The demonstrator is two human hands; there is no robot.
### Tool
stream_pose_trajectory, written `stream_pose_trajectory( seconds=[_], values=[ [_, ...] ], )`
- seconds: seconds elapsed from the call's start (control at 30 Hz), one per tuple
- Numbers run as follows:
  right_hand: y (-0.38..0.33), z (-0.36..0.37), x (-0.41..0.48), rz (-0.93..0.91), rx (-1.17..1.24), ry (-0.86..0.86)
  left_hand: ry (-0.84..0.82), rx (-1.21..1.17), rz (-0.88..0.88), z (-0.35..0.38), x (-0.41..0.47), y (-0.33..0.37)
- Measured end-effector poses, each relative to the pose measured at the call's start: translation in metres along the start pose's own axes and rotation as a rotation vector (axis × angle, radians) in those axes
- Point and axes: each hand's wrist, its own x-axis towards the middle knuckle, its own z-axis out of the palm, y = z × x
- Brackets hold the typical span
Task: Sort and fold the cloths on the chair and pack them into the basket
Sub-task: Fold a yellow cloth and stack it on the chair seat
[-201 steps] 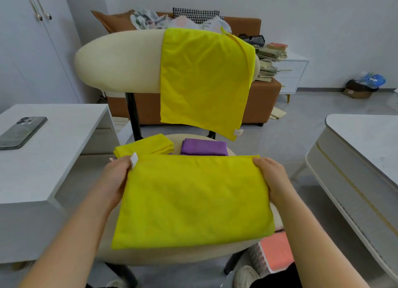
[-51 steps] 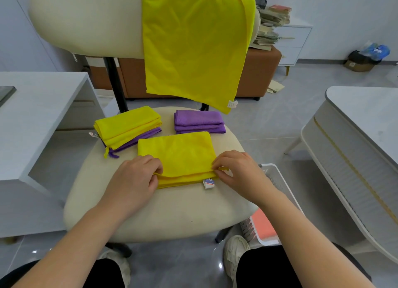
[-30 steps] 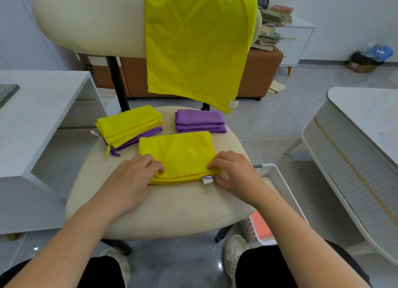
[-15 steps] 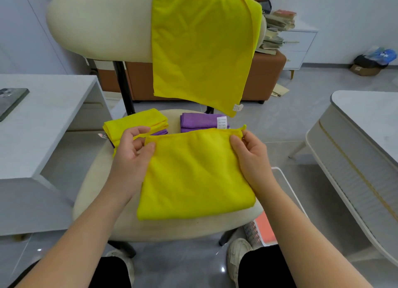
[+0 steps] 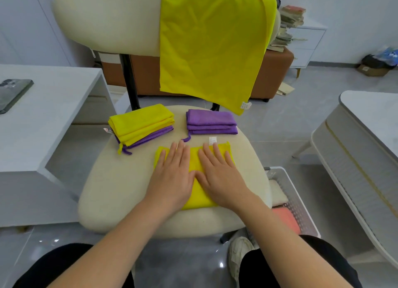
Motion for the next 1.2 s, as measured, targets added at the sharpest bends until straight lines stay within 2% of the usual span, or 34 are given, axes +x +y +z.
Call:
stream_pose_trajectory(
  seconds=[0.07,0.13,0.2,0.27,0.33,0.37,0.4,0.47,0.53,0.6,0.67,0.83,1.0,1.2],
  values=[
    [0.004,0.004,-0.002,0.040,-0.044,-0.070,-0.150,0.009,-0.045,0.005,-0.003,-0.004],
    [0.009,0.003,-0.005,0.102,0.014,-0.062,-0.191,0.022,-0.059,0.005,-0.006,-0.007],
    [0.016,-0.004,-0.008,0.219,0.196,-0.028,-0.196,0.033,-0.086,0.003,-0.009,-0.008],
    [0.028,-0.012,-0.012,0.359,0.487,0.111,-0.198,0.062,-0.138,0.001,-0.010,-0.010],
    [0.041,-0.025,-0.020,0.481,0.761,0.274,-0.147,0.103,-0.200,-0.005,-0.008,-0.016],
    [0.047,-0.033,-0.025,0.526,0.874,0.298,-0.083,0.119,-0.219,-0.008,-0.006,-0.019],
    [0.050,-0.039,-0.031,0.565,0.973,0.256,-0.014,0.123,-0.223,-0.011,-0.005,-0.020],
    [0.051,-0.045,-0.042,0.593,1.110,0.066,0.076,0.088,-0.187,-0.015,-0.005,-0.013],
    [0.051,-0.046,-0.049,0.564,1.156,-0.054,0.004,0.039,-0.131,-0.011,-0.009,-0.003],
    [0.053,-0.046,-0.053,0.510,1.199,-0.082,-0.144,0.031,-0.104,-0.002,-0.010,-0.001],
    [0.055,-0.047,-0.054,0.463,1.202,-0.094,-0.216,0.042,-0.057,-0.001,-0.006,-0.010],
    [0.054,-0.047,-0.053,0.368,1.182,-0.119,-0.147,-0.012,0.045,-0.004,0.000,-0.020],
    [0.050,-0.046,-0.049,0.314,1.247,-0.138,-0.155,-0.044,0.019,-0.001,0.003,-0.016],
    [0.047,-0.042,-0.047,0.211,1.363,-0.344,-0.196,-0.025,0.034,0.000,0.007,-0.018]
  ],
)
